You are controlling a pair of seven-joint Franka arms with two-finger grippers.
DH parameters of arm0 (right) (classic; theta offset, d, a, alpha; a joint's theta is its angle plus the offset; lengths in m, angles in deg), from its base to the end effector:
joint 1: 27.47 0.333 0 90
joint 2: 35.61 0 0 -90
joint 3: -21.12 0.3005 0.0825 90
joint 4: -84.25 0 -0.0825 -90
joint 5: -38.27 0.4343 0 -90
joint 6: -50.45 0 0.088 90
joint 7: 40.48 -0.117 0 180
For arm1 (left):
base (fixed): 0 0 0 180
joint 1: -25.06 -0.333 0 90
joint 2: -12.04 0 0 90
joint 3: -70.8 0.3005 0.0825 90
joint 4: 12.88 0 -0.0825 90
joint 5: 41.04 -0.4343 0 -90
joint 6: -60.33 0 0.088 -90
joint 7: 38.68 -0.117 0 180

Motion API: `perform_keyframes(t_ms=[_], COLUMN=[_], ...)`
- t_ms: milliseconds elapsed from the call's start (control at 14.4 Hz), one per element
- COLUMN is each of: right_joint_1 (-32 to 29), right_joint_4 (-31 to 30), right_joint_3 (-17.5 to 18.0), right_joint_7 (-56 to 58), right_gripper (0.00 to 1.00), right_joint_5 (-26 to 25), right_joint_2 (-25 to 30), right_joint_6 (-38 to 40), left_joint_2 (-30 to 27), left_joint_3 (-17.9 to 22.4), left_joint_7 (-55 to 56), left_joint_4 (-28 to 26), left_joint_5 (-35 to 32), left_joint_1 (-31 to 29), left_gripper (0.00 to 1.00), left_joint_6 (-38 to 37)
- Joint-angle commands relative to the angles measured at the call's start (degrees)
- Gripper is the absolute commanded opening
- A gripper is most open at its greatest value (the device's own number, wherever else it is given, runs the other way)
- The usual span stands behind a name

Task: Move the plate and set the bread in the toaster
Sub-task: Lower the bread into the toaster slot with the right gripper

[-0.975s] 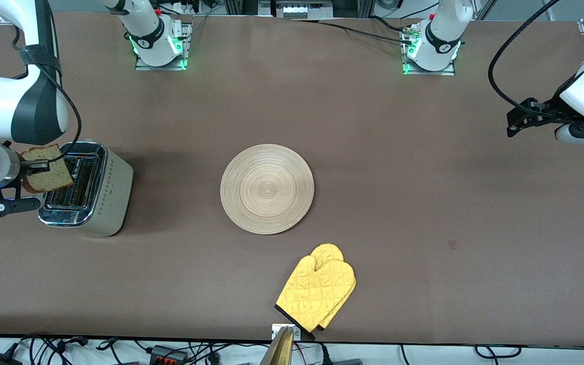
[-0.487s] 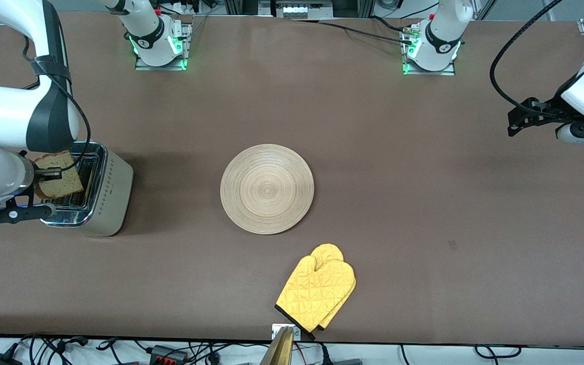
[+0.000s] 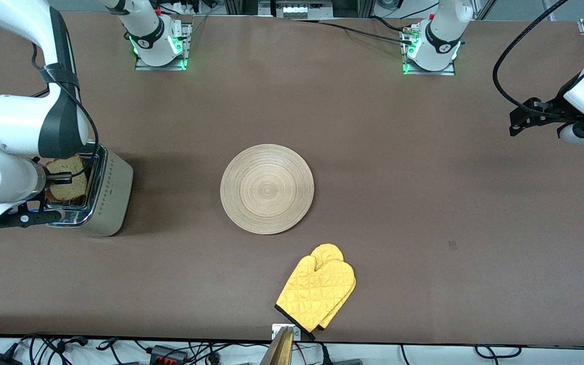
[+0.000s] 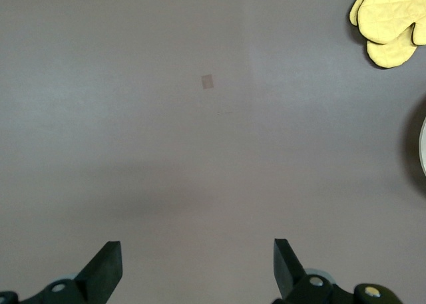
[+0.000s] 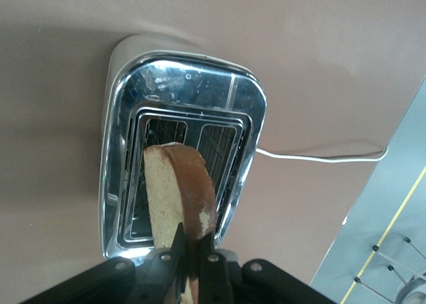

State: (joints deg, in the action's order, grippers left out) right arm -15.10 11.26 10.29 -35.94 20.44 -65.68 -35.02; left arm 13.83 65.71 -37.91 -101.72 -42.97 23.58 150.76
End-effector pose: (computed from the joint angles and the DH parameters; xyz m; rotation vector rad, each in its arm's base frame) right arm 0.7136 0.0063 0.4104 2.7031 0.1885 -0.4206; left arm 0.6137 -0.0340 0.5913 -3.1096 0.0775 0.0034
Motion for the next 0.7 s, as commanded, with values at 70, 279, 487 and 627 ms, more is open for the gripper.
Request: perform_keyframes(t_ms=[70, 279, 487, 627], right_joint_1=[-0.42, -0.51, -0.51, -0.33], right_joint_4=[1.81, 1.72, 1.81, 1.72], right_joint_3=[0.02, 0.02, 0.02, 0.02], right_joint_7=[-0.76, -0.76, -0.85, -1.99], right_gripper=[0.0, 0.0, 0.0, 0.0], right_joint_5=[0.61, 0.7, 0.7, 0.7], right_joint_2=[-1.83, -2.27, -2.97, -3.32], right_joint_6=[-1.54, -2.42, -3.56, -4.09], left_joint_2=[0.76, 0.76, 0.76, 0.76], left_joint_3=[-0.18, -0.09, -0.09, -0.09], left_joint_7=[0.02, 0.01, -0.07, -0.07], left_joint_4=[1.57, 1.57, 1.57, 1.57], left_joint_5=[-0.18, -0.36, -0.18, -0.1], left_joint_1=[0.6, 0.17, -0.19, -0.19], left_gripper=[1.0, 1.0, 1.0, 1.0], left_joint_6=[-0.86, -0.86, -0.86, -0.86])
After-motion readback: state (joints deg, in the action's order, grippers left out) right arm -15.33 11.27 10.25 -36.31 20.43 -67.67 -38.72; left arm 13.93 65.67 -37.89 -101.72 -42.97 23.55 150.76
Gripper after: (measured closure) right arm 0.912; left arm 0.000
